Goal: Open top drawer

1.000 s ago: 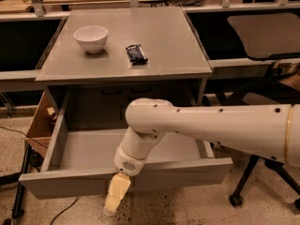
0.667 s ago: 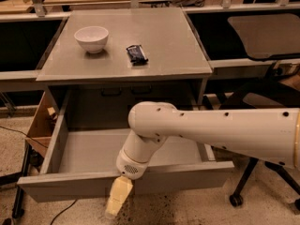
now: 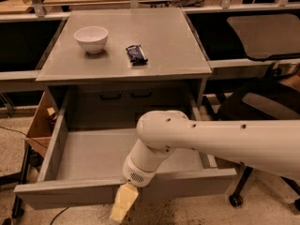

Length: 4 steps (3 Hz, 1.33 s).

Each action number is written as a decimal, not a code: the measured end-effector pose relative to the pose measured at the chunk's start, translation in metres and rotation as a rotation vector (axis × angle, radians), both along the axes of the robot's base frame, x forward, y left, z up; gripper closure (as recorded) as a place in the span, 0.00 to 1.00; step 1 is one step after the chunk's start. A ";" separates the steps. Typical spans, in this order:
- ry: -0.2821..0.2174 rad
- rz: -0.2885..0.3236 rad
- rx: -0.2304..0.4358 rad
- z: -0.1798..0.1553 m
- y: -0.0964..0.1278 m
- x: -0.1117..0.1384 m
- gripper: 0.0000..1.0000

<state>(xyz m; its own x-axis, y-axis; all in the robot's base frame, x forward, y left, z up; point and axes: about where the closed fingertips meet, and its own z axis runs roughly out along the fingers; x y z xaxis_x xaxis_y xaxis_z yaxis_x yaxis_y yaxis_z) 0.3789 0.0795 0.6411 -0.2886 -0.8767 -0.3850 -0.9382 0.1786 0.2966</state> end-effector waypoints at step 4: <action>-0.319 -0.331 -0.044 0.077 -0.104 -0.021 0.00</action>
Offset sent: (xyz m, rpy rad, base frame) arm -0.0279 -0.1413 0.0957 -0.0428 -0.4036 -0.4406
